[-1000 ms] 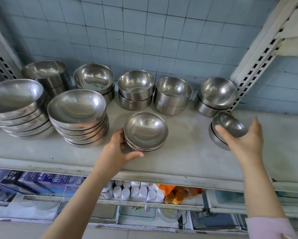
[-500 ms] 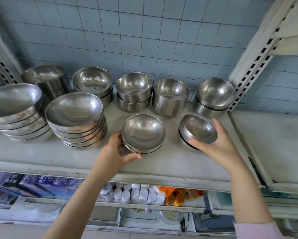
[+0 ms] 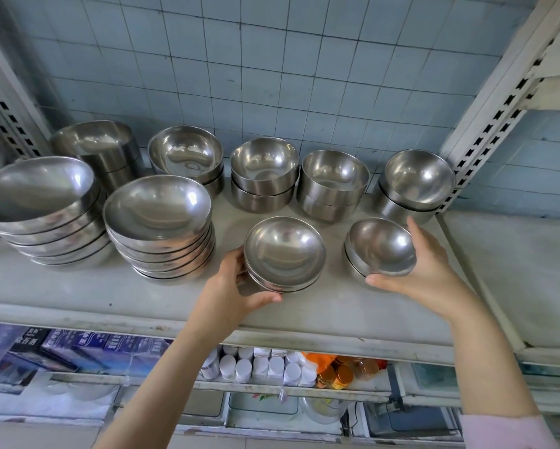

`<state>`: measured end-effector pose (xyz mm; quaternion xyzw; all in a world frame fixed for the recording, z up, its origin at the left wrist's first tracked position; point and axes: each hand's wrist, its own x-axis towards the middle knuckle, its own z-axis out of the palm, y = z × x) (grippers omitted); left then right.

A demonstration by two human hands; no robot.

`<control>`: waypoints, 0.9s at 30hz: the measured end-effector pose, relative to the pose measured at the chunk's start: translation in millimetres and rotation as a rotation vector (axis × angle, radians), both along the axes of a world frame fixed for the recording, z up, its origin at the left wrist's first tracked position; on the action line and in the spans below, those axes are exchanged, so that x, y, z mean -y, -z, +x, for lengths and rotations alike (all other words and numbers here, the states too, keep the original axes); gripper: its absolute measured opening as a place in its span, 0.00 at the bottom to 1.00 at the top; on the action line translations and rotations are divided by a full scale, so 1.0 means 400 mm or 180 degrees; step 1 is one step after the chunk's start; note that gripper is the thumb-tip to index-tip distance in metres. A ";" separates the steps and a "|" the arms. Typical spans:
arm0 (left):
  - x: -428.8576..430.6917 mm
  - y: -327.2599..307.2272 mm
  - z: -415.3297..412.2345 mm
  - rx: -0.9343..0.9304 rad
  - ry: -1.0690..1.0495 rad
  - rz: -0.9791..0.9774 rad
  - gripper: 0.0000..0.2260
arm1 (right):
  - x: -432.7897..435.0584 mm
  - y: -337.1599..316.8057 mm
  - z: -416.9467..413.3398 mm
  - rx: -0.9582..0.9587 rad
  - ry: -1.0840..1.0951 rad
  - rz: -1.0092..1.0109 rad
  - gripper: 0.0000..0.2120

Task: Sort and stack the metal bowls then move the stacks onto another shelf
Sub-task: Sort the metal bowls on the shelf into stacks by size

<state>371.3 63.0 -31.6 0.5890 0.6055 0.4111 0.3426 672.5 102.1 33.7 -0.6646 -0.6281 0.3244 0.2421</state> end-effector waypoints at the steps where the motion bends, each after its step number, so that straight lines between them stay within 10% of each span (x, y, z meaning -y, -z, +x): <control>1: 0.000 0.000 0.000 -0.0001 0.0009 0.0002 0.45 | -0.004 -0.006 0.000 0.0057 -0.0010 -0.0066 0.63; 11: 0.000 0.003 -0.006 0.0049 0.0089 0.0041 0.48 | 0.049 -0.066 -0.168 -0.0384 0.0131 0.1061 0.58; 27: -0.008 0.011 -0.006 -0.0175 -0.0004 -0.0051 0.46 | 0.050 -0.015 -0.339 -0.0192 -0.0461 0.0394 0.55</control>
